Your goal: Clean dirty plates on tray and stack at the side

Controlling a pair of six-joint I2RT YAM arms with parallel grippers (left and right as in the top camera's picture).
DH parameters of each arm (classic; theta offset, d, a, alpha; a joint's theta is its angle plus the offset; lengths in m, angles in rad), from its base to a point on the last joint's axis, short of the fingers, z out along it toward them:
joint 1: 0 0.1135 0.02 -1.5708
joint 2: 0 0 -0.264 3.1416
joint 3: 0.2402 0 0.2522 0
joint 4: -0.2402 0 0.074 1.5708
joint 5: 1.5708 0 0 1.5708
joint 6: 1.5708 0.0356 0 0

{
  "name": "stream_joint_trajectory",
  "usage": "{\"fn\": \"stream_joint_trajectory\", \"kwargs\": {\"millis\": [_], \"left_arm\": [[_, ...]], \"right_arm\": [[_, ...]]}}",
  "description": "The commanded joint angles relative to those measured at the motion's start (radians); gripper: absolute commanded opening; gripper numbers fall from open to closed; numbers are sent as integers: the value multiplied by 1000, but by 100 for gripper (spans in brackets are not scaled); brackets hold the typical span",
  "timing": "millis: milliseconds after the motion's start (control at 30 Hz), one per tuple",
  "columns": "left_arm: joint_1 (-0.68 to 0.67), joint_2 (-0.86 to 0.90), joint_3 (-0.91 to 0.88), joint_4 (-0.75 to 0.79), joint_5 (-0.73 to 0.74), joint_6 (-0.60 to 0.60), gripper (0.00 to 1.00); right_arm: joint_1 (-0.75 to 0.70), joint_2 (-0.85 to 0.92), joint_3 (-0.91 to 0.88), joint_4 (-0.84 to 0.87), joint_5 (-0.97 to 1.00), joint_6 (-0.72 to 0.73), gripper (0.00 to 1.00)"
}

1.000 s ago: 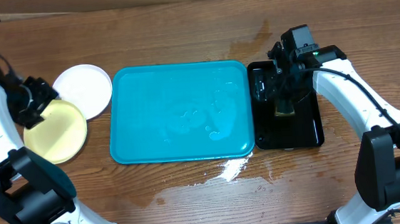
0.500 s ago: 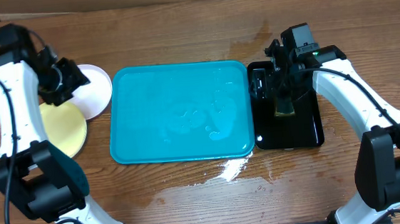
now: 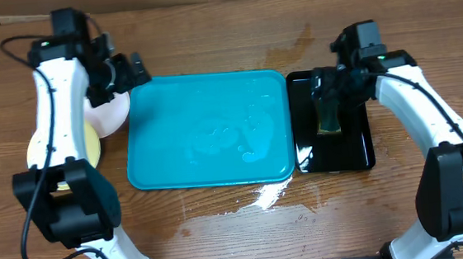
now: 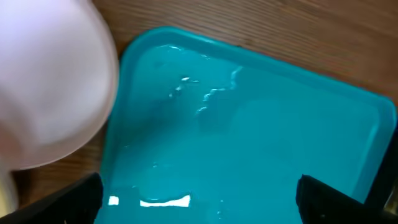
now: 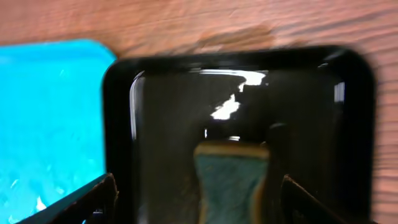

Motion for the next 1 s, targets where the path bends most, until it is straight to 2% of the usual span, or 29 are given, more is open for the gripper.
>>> {"fn": "stream_joint_trajectory", "kwargs": {"millis": [0, 67, 200, 967], "left_arm": [[-47, -30, -5, 5, -3, 40, 100], [-63, -30, -5, 4, -2, 40, 100], [-85, -30, -5, 4, -2, 39, 100], [-89, -30, -5, 4, -3, 40, 100]], "right_arm": [[-33, -22, 85, -13, 16, 6, 90], [-53, -38, 144, -57, 16, 6, 100], [-74, -54, 201, -31, 16, 6, 100], [-76, -51, 199, 3, 16, 6, 100]]}}
